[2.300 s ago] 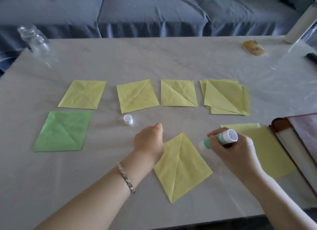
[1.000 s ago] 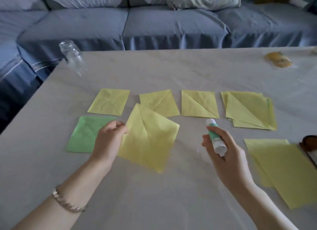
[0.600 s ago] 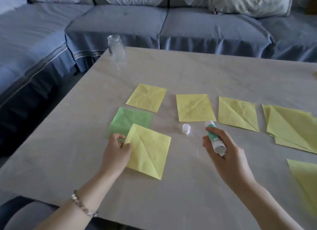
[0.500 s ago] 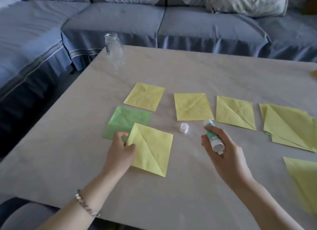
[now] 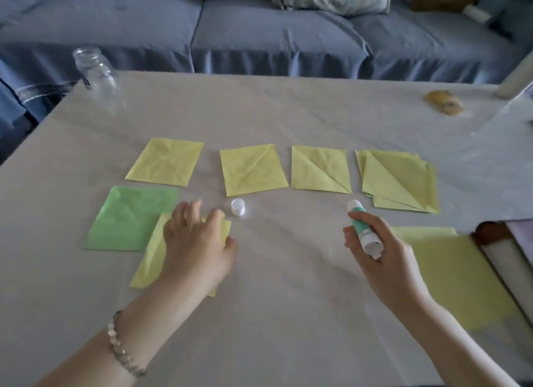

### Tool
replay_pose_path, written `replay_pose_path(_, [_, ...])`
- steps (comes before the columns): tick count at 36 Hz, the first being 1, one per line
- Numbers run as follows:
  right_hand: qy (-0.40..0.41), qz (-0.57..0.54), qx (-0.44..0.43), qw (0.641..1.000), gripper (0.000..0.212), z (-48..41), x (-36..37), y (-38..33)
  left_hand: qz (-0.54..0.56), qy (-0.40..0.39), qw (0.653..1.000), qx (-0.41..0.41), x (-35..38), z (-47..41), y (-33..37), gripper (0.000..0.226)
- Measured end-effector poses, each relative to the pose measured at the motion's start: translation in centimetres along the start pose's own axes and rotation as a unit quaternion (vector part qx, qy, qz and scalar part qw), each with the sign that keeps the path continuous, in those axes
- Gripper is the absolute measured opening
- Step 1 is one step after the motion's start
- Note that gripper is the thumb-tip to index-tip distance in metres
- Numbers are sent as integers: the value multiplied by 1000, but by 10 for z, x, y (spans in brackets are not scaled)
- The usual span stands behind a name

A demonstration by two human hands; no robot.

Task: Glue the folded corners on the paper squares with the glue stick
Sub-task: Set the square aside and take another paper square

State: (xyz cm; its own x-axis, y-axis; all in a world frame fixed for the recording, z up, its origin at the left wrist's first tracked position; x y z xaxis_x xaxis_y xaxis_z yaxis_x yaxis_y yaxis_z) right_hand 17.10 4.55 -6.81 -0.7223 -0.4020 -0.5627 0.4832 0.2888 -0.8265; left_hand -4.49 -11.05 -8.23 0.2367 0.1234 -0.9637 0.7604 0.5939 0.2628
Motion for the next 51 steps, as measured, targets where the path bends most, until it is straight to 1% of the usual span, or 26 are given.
replay_pose_path(2, [14, 2, 4, 1000, 39, 1, -15, 10, 68, 44, 992, 93, 4, -13, 38, 30])
replay_pose_path(3, [21, 1, 6, 1000, 38, 2, -22, 16, 96, 34, 988, 116, 8, -18, 57, 29])
replay_pose_path(6, [51, -5, 12, 999, 39, 5, -47, 29, 165, -43, 974, 150, 33, -28, 111, 30])
replay_pose_path(8, [79, -10, 15, 997, 39, 7, -64, 37, 190, -82, 964, 166, 52, -34, 145, 31])
replay_pose_path(11, [131, -5, 11, 991, 37, 9, -92, 52, 182, -113, 954, 208, 74, -35, 194, 31])
replay_pose_path(12, [145, -9, 15, 989, 34, 9, -100, 58, 180, -121, 951, 221, 81, -34, 207, 34])
replay_pose_path(14, [161, -38, 28, 986, 21, 10, -114, 72, 182, -128, 945, 241, 94, -34, 231, 39])
replay_pose_path(15, [172, -46, 34, 984, 20, 10, -121, 78, 185, -128, 942, 249, 99, -34, 242, 41])
replay_pose_path(19, [194, -44, 38, 979, 25, 13, -142, 92, 153, -129, 936, 288, 113, -35, 281, 53])
replay_pose_path(24, [193, -42, 54, 979, 32, 15, -149, 108, 72, -183, 935, 295, 130, -40, 309, 57])
replay_pose_path(27, [195, -44, 61, 978, 27, 17, -150, 113, 83, -197, 940, 266, 135, -46, 309, 55])
replay_pose_path(30, [196, -46, 59, 978, 33, 17, -150, 113, 120, -187, 942, 251, 134, -47, 301, 32])
replay_pose_path(31, [199, -50, 57, 977, 31, 17, -151, 112, 128, -179, 941, 257, 131, -47, 298, 24])
replay_pose_path(33, [211, -59, 41, 975, 24, 18, -154, 105, 153, -169, 939, 257, 126, -45, 291, 16])
replay_pose_path(35, [221, -61, 19, 973, 23, 19, -157, 95, 194, -175, 933, 247, 120, -46, 280, 12])
replay_pose_path(38, [221, -77, -9, 972, 25, 20, -159, 80, 256, -202, 919, 221, 105, -48, 257, 14])
replay_pose_path(42, [213, -64, -21, 975, 22, 19, -152, 68, 309, -244, 895, 209, 81, -46, 216, 12])
replay_pose_path(44, [200, -70, -16, 977, 22, 19, -142, 65, 305, -261, 895, 194, 72, -43, 190, 22])
replay_pose_path(45, [191, -71, -14, 979, 22, 19, -136, 63, 288, -262, 901, 191, 68, -42, 176, 25])
replay_pose_path(49, [143, -60, -8, 988, 28, 18, -98, 52, 187, -233, 933, 199, 56, -35, 132, 13])
replay_pose_path(51, [121, -54, 3, 991, 34, 18, -76, 50, 179, -222, 939, 191, 55, -31, 119, 13])
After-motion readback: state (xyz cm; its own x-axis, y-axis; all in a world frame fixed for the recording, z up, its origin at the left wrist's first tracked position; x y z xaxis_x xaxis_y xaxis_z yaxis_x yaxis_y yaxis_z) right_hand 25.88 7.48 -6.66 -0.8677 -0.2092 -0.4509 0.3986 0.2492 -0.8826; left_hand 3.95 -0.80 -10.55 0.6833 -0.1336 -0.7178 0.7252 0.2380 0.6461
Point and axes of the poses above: each hand's wrist, its own z-axis away from the middle knuckle, its own x-axis out of the palm, y = z × x, the point moved 8 cm from there along -z, towards the middle knuckle, and after that the axes turned 10 degrees about x, right-handed, at the moved point
